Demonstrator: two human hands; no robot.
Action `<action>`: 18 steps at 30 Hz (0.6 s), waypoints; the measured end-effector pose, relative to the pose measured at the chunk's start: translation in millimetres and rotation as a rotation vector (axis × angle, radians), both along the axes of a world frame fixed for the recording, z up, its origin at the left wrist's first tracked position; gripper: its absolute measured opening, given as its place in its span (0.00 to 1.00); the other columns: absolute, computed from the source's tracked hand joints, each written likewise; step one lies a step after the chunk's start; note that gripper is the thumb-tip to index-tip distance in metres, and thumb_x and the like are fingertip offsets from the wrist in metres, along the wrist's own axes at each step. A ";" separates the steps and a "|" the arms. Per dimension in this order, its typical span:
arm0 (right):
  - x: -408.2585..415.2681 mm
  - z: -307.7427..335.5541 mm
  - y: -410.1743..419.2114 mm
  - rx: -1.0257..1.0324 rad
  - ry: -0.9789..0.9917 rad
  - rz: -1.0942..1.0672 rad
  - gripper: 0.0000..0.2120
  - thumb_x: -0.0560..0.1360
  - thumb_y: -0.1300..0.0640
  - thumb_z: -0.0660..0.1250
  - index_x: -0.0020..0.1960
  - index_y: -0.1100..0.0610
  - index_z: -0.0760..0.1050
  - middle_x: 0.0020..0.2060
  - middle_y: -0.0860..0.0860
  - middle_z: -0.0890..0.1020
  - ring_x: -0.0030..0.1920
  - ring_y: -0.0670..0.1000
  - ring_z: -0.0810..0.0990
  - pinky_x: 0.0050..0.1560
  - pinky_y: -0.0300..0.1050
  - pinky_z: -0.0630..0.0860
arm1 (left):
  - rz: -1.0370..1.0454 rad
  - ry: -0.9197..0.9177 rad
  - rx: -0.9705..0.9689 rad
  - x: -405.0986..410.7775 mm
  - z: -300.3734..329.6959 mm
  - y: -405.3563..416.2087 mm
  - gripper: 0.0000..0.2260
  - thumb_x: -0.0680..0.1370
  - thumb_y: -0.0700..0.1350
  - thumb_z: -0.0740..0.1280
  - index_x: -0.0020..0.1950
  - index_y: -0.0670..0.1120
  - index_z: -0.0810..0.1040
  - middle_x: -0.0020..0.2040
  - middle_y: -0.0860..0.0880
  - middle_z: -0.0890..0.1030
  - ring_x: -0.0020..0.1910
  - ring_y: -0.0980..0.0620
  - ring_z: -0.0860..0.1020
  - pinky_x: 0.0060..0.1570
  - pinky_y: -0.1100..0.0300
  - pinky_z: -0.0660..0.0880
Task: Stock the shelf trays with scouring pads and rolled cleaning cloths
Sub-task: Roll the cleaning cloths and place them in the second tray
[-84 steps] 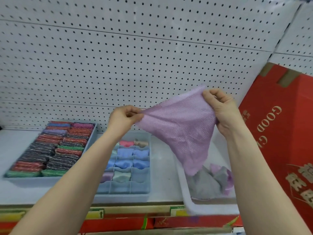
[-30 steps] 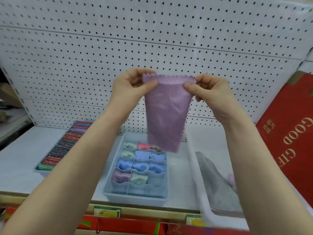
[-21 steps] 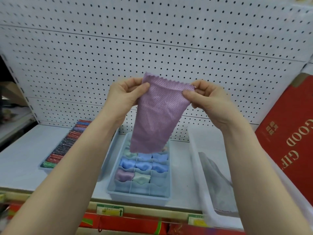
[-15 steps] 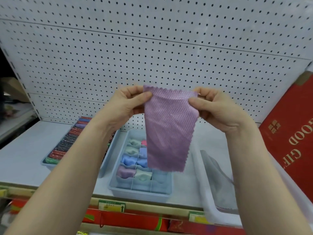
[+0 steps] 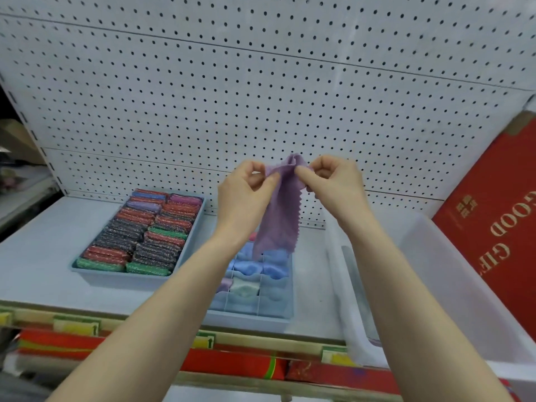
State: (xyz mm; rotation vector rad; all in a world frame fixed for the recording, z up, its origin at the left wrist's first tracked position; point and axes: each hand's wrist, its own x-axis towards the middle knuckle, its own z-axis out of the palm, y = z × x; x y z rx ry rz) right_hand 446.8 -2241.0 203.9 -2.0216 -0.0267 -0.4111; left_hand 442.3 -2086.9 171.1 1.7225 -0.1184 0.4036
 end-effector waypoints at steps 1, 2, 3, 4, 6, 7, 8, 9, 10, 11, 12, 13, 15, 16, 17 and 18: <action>-3.6 3.2 2.5 0.029 -0.008 0.033 0.10 0.70 0.52 0.71 0.33 0.54 0.77 0.29 0.49 0.83 0.31 0.45 0.78 0.38 0.44 0.74 | -0.001 -0.015 -0.001 -3.3 3.6 -2.2 0.08 0.76 0.52 0.71 0.44 0.48 0.76 0.37 0.54 0.85 0.35 0.58 0.82 0.40 0.61 0.75; -6.7 6.1 4.8 0.057 -0.017 0.066 0.10 0.72 0.53 0.71 0.33 0.54 0.79 0.29 0.48 0.83 0.32 0.44 0.79 0.38 0.40 0.73 | -0.004 -0.030 -0.004 -6.1 7.1 -4.4 0.08 0.76 0.52 0.70 0.44 0.48 0.76 0.36 0.55 0.85 0.32 0.61 0.79 0.37 0.63 0.73; -9.0 8.5 6.5 0.083 -0.028 0.092 0.10 0.73 0.54 0.72 0.34 0.55 0.80 0.30 0.48 0.84 0.32 0.42 0.79 0.38 0.38 0.73 | -0.005 -0.043 -0.001 -8.5 10.3 -5.8 0.09 0.77 0.52 0.70 0.44 0.48 0.76 0.35 0.55 0.85 0.29 0.62 0.76 0.36 0.64 0.70; -10.8 10.6 7.8 0.109 -0.038 0.108 0.10 0.74 0.54 0.72 0.35 0.56 0.81 0.30 0.48 0.84 0.32 0.41 0.80 0.38 0.36 0.72 | -0.013 -0.054 0.003 -9.9 12.5 -6.9 0.08 0.77 0.52 0.70 0.44 0.48 0.76 0.35 0.55 0.85 0.29 0.63 0.75 0.36 0.64 0.70; -12.6 12.9 7.6 0.153 -0.050 0.127 0.09 0.74 0.55 0.71 0.37 0.57 0.82 0.30 0.47 0.84 0.32 0.41 0.80 0.36 0.33 0.72 | -0.056 -0.058 -0.004 -12.8 15.7 -8.7 0.07 0.77 0.51 0.70 0.46 0.49 0.77 0.37 0.55 0.85 0.35 0.60 0.81 0.42 0.60 0.74; -13.1 13.2 7.1 0.168 -0.052 0.135 0.09 0.75 0.55 0.71 0.37 0.57 0.82 0.30 0.47 0.84 0.32 0.41 0.80 0.36 0.31 0.72 | -0.086 -0.052 -0.010 -14.1 16.7 -8.9 0.06 0.76 0.49 0.71 0.48 0.49 0.77 0.38 0.56 0.86 0.39 0.58 0.83 0.47 0.57 0.77; -13.8 13.2 6.8 0.173 -0.054 0.141 0.09 0.75 0.56 0.71 0.37 0.58 0.83 0.30 0.48 0.84 0.33 0.41 0.80 0.35 0.31 0.71 | -0.114 -0.044 -0.011 -14.7 16.7 -8.7 0.07 0.76 0.48 0.72 0.49 0.49 0.77 0.39 0.56 0.86 0.43 0.57 0.84 0.52 0.55 0.77; -14.3 12.7 6.2 0.166 -0.055 0.155 0.10 0.76 0.55 0.70 0.38 0.58 0.83 0.31 0.50 0.84 0.34 0.43 0.80 0.35 0.32 0.71 | -0.137 -0.038 -0.009 -15.8 16.9 -8.5 0.08 0.75 0.47 0.73 0.50 0.49 0.77 0.39 0.56 0.86 0.45 0.56 0.84 0.55 0.53 0.77; -14.9 12.1 5.5 0.152 -0.054 0.176 0.10 0.76 0.55 0.70 0.39 0.57 0.84 0.32 0.53 0.84 0.35 0.44 0.80 0.36 0.33 0.71 | -0.147 -0.040 -0.004 -15.6 16.2 -8.1 0.08 0.75 0.45 0.73 0.51 0.49 0.77 0.40 0.56 0.86 0.45 0.55 0.84 0.56 0.52 0.77; -15.6 11.5 4.2 0.142 -0.049 0.202 0.09 0.77 0.55 0.69 0.40 0.56 0.85 0.34 0.55 0.84 0.36 0.45 0.79 0.36 0.35 0.71 | -0.147 -0.046 0.000 -15.7 15.9 -7.3 0.09 0.75 0.44 0.72 0.52 0.50 0.77 0.40 0.56 0.86 0.45 0.56 0.84 0.56 0.52 0.77; -17.1 11.2 2.4 0.145 -0.044 0.223 0.09 0.77 0.55 0.69 0.41 0.54 0.85 0.35 0.55 0.85 0.37 0.45 0.78 0.37 0.37 0.71 | -0.134 -0.053 0.008 -14.3 14.6 -5.9 0.09 0.75 0.43 0.71 0.53 0.50 0.77 0.40 0.56 0.86 0.43 0.57 0.84 0.54 0.54 0.78; -18.5 10.2 -0.4 0.164 -0.052 0.229 0.09 0.77 0.55 0.68 0.42 0.53 0.85 0.36 0.53 0.85 0.38 0.44 0.78 0.37 0.38 0.71 | -0.117 -0.054 0.017 -13.3 14.1 -4.1 0.09 0.76 0.42 0.71 0.54 0.51 0.76 0.40 0.56 0.86 0.40 0.59 0.83 0.51 0.56 0.78; -19.1 4.6 -10.7 0.238 -0.092 0.203 0.06 0.77 0.56 0.69 0.46 0.54 0.84 0.39 0.51 0.86 0.40 0.43 0.79 0.41 0.39 0.72 | -0.133 -0.035 -0.012 -10.3 14.5 0.8 0.11 0.76 0.41 0.69 0.56 0.53 0.76 0.41 0.53 0.86 0.37 0.55 0.80 0.46 0.53 0.78; -18.0 -0.2 -17.0 0.262 -0.082 0.206 0.04 0.77 0.57 0.69 0.49 0.55 0.83 0.42 0.51 0.86 0.43 0.44 0.80 0.44 0.39 0.73 | -0.176 -0.023 -0.057 -9.2 16.2 3.4 0.12 0.76 0.40 0.69 0.56 0.54 0.76 0.42 0.51 0.86 0.39 0.51 0.80 0.47 0.48 0.79; -16.7 -6.5 -23.0 0.265 -0.036 0.248 0.06 0.77 0.57 0.70 0.54 0.54 0.81 0.47 0.52 0.85 0.47 0.44 0.81 0.48 0.40 0.74 | -0.226 -0.013 -0.113 -8.6 18.7 5.8 0.13 0.76 0.39 0.68 0.56 0.54 0.76 0.42 0.50 0.86 0.41 0.49 0.80 0.49 0.45 0.79; -15.6 -13.8 -26.9 0.251 0.035 0.338 0.10 0.77 0.57 0.69 0.59 0.54 0.79 0.52 0.51 0.84 0.52 0.45 0.81 0.53 0.41 0.75 | -0.273 -0.010 -0.171 -7.6 21.9 7.8 0.14 0.77 0.37 0.67 0.57 0.54 0.75 0.41 0.50 0.86 0.41 0.48 0.80 0.49 0.45 0.79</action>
